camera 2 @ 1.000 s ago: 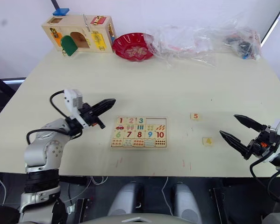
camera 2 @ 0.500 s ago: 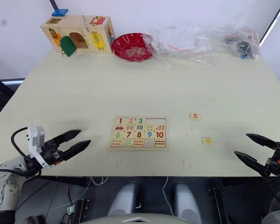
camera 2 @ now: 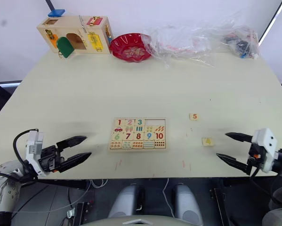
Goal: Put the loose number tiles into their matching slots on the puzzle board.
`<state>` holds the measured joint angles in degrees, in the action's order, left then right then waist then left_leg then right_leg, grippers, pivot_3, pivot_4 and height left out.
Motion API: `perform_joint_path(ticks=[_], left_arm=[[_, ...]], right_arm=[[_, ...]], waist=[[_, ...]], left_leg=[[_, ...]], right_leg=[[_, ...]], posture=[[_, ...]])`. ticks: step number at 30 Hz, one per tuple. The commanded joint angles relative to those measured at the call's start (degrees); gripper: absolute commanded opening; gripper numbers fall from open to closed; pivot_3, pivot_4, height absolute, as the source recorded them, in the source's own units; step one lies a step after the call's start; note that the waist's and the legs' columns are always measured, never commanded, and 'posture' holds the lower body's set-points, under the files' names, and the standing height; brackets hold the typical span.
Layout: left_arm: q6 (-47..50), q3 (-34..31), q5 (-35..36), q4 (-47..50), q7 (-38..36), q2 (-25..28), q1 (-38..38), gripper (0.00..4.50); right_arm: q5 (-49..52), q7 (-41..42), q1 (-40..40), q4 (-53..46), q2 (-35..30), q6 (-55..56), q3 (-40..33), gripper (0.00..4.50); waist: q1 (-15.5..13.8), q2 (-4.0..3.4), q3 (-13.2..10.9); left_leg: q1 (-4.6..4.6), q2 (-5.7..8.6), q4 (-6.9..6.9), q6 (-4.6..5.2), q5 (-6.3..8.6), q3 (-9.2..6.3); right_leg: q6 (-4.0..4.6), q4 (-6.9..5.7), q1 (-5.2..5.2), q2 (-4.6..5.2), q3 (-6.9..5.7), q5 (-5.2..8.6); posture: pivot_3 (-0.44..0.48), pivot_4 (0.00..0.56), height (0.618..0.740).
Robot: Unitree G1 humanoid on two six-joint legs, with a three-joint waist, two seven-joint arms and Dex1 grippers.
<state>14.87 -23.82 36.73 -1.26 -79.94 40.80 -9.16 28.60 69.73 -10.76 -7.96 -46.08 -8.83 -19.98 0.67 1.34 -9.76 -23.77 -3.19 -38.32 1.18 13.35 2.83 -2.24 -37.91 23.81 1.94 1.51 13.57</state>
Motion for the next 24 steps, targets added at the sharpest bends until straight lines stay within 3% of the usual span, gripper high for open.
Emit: perform_joint_path(ticks=[1,7,13,24], left_arm=[[-7.7,-0.1,2.8,-6.0,-12.0,1.9,2.4,4.44],[-13.4,5.8,7.6,-8.3,-12.6,8.0,2.8,4.44],[-13.6,7.7,11.3,-6.2,-12.6,11.8,2.3,4.44],[-13.7,9.4,12.5,-6.2,-12.6,14.9,2.6,4.44]], right_arm=[[-3.1,1.5,4.5,0.7,-2.9,1.7,3.7,4.5],[-6.4,1.9,9.5,2.3,-7.3,-3.0,9.0,4.5],[-6.4,4.4,16.2,3.7,-8.8,-7.6,14.3,4.5],[-10.4,7.6,23.6,16.0,-6.8,0.8,18.5,4.5]], waist=[[0.0,0.0,0.0],[-0.3,0.0,0.0],[-0.1,0.01,0.0],[-0.1,-0.04,-0.1]], left_leg=[[0.0,0.0,0.0,0.0,0.0,0.03],[-0.05,-0.06,0.0,0.0,0.0,-0.01],[-0.06,-0.1,0.03,0.0,0.0,-0.02],[-0.08,-0.04,0.04,0.01,0.0,0.12]], right_leg=[[0.01,0.0,0.0,0.0,0.0,0.0],[0.01,0.02,0.01,0.1,0.0,-0.01],[0.02,0.01,0.08,0.07,0.0,-0.01],[0.02,0.03,0.11,0.07,0.01,-0.01]], posture=[[0.0,0.15,0.74],[0.0,0.15,0.74],[0.0,0.15,0.74],[0.0,0.15,0.74]])
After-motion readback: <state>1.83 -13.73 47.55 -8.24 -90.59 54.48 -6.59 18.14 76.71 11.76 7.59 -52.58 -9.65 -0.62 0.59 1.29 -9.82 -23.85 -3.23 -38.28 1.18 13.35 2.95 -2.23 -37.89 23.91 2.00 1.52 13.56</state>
